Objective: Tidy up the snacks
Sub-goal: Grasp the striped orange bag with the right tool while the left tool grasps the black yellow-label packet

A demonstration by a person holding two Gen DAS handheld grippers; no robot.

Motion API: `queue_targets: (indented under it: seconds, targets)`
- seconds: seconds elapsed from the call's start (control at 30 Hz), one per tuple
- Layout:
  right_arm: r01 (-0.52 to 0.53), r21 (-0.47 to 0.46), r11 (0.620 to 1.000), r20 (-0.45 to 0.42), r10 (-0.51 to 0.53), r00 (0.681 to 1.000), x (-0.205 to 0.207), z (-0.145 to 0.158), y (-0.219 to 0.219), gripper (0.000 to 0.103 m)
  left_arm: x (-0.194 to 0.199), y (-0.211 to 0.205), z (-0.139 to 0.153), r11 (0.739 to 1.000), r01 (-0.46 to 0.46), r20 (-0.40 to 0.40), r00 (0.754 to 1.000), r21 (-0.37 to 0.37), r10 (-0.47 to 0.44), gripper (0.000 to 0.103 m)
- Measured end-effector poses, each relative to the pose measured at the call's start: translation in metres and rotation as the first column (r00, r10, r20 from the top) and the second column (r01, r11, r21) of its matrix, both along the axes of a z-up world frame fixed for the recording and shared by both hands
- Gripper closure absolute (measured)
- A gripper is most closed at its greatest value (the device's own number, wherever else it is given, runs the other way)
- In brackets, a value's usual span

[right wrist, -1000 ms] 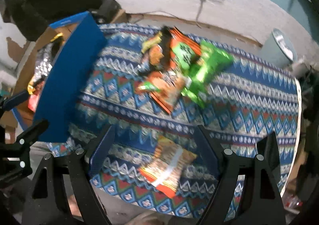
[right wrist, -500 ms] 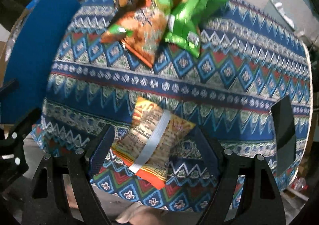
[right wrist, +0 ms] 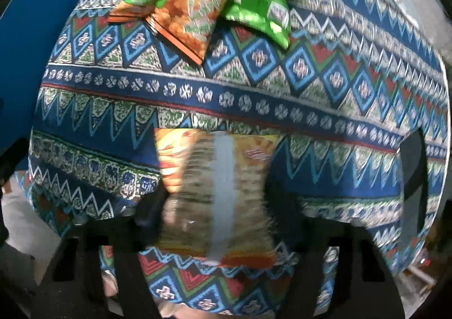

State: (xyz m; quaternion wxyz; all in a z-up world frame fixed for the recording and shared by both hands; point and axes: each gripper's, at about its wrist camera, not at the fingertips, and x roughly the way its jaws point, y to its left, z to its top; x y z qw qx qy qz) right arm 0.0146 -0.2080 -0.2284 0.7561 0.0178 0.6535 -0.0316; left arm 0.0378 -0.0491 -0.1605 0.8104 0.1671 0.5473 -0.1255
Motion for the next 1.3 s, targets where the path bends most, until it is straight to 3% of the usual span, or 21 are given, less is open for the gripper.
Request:
queue_targets:
  seconds: [0.07, 0.33, 0.7, 0.93, 1.03, 1.3]
  targets:
    - [-0.032, -0.003, 0.999, 0.008, 0.032, 0.999, 0.004, 0.004, 0.003, 0.052, 0.005, 0.001, 0.001, 1.0, -0.018, -0.005, 1.0, -0.021, 0.017, 0.03]
    - [-0.07, -0.027, 0.997, 0.081, 0.072, 0.994, 0.013, 0.04, -0.007, 0.054, 0.028, 0.002, 0.003, 0.991, -0.086, -0.021, 0.996, -0.106, 0.084, 0.026]
    - [-0.078, -0.083, 0.993, 0.216, 0.095, 0.972, 0.041, 0.113, -0.041, 0.054, 0.071, -0.018, 0.016, 0.975, -0.112, -0.025, 0.994, -0.19, 0.109, 0.022]
    - [-0.113, -0.103, 0.988, 0.251, 0.136, 0.959, 0.063, 0.129, -0.06, 0.054, 0.106, -0.026, 0.017, 0.969, -0.115, -0.032, 0.993, -0.219, 0.111, 0.022]
    - [-0.129, -0.099, 0.987, 0.253, 0.151, 0.956, 0.079, 0.131, -0.063, 0.054, 0.12, -0.026, 0.013, 0.96, -0.134, -0.047, 0.991, -0.244, 0.126, 0.017]
    - [-0.142, -0.081, 0.987, 0.269, 0.159, 0.95, 0.106, 0.127, -0.082, 0.054, 0.157, -0.039, -0.002, 0.916, -0.197, -0.128, 0.978, -0.349, 0.162, 0.015]
